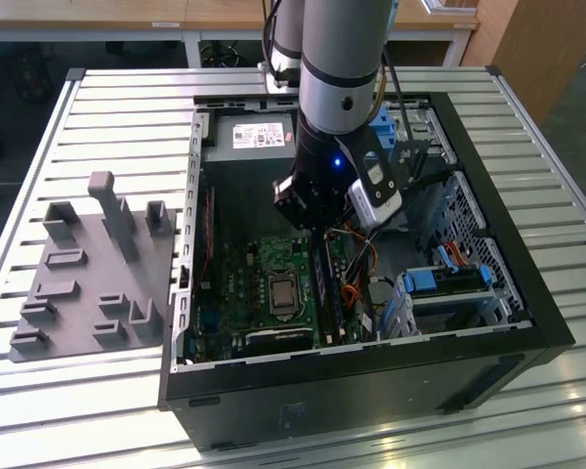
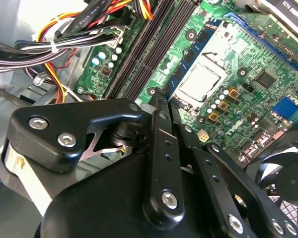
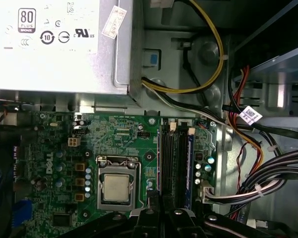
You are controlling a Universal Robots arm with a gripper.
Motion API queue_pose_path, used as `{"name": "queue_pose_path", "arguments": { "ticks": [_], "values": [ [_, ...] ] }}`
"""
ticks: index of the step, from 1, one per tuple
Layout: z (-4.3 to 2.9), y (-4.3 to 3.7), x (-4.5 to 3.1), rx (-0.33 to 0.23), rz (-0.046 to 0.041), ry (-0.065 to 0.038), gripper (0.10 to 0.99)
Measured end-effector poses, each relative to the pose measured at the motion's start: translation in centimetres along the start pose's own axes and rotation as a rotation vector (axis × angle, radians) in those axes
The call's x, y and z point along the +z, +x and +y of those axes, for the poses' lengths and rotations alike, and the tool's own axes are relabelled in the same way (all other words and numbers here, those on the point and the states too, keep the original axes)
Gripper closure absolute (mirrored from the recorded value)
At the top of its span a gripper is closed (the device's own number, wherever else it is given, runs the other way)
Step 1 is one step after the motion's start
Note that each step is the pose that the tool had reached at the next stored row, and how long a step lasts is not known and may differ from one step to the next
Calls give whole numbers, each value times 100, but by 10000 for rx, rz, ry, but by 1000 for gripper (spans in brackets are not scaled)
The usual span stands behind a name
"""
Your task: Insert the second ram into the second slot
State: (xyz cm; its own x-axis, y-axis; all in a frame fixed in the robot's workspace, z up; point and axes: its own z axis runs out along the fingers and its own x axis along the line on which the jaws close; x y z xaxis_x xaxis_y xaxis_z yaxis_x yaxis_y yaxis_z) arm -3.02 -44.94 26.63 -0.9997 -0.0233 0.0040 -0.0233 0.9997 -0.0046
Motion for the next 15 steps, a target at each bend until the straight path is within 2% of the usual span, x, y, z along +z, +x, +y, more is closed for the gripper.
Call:
{"name": "queue_pose_path", "arguments": {
  "ticks": [15],
  "values": [
    [-1,0,61,0,0,0,949]
  ]
}}
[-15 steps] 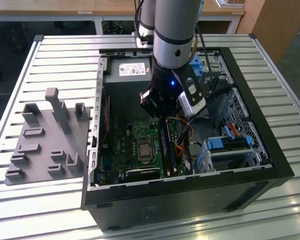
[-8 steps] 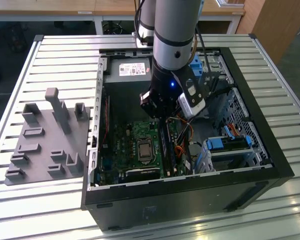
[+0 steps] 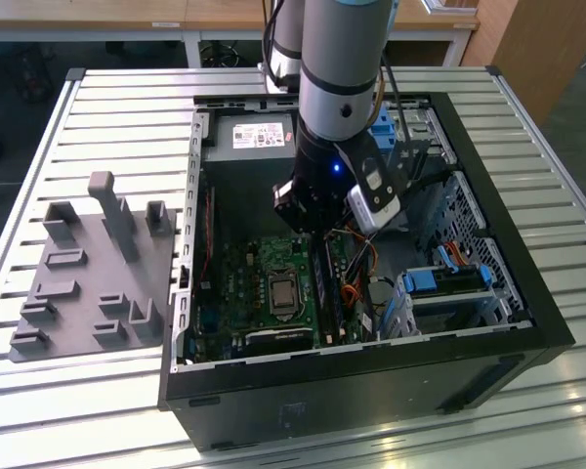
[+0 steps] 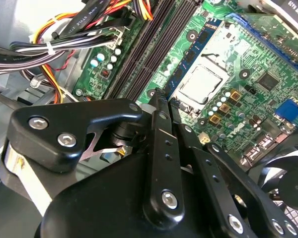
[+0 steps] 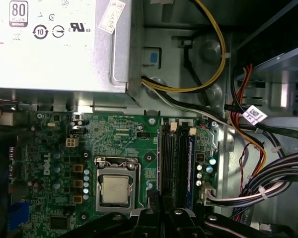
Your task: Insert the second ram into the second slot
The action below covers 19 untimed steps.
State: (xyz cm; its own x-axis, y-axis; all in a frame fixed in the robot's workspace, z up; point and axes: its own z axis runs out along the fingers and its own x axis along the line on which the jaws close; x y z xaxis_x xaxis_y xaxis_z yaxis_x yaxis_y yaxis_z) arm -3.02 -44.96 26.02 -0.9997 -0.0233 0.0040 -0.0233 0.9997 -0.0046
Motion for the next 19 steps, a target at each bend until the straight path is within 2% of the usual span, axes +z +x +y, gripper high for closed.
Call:
{"name": "queue_pose_path", "arguments": {
  "ticks": [19],
  "values": [
    [-1,-1,77,0,0,10,949]
  ]
}}
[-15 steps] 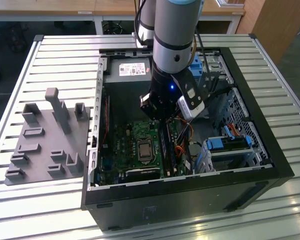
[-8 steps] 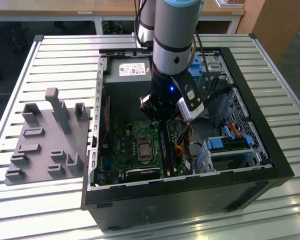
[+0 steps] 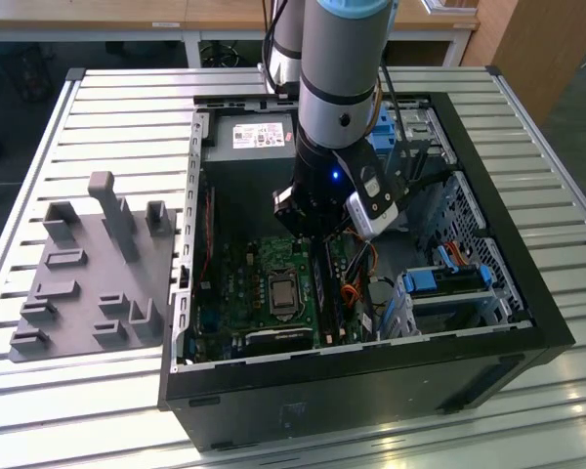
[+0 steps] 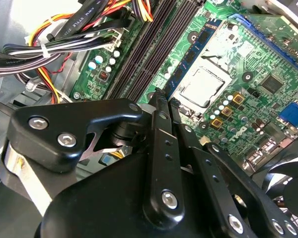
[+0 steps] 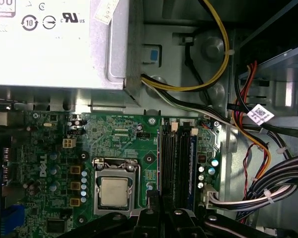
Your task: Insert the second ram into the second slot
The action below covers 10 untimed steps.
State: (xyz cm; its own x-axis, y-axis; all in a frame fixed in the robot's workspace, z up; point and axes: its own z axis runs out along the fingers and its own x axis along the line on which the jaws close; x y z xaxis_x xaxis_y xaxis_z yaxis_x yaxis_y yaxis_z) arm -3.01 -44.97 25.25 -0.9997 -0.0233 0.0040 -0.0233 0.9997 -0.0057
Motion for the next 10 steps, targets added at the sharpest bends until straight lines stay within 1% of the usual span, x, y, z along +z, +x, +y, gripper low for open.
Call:
{"name": "queue_pose_path", "arguments": {
  "ticks": [2,10],
  "values": [
    [0,0,1,0,0,17,949],
    [-5,0,5,12,-1,17,949]
  ]
}}
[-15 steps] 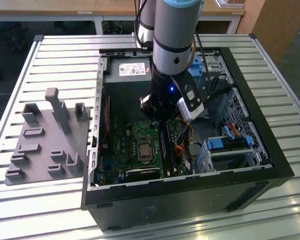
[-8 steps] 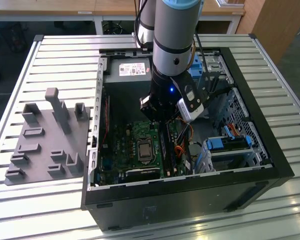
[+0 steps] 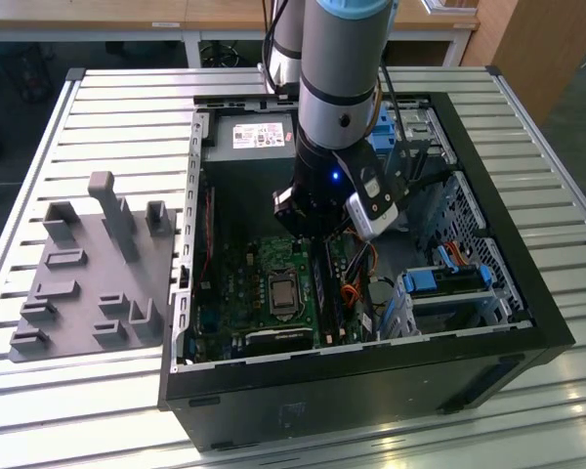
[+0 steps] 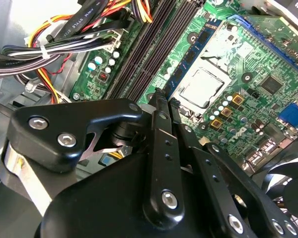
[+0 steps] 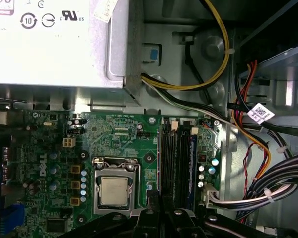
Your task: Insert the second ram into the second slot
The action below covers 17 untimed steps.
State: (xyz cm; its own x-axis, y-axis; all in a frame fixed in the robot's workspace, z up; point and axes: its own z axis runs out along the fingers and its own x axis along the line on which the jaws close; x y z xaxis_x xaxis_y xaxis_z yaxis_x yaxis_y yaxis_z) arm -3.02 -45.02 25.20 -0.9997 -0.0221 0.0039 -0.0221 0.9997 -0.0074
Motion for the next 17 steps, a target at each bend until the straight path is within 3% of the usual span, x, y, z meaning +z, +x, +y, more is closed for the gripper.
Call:
{"name": "queue_pose_path", "arguments": {
  "ticks": [7,17],
  "values": [
    [-69,2,0,48,1,2,949],
    [-74,-17,0,47,1,1,949]
  ]
}}
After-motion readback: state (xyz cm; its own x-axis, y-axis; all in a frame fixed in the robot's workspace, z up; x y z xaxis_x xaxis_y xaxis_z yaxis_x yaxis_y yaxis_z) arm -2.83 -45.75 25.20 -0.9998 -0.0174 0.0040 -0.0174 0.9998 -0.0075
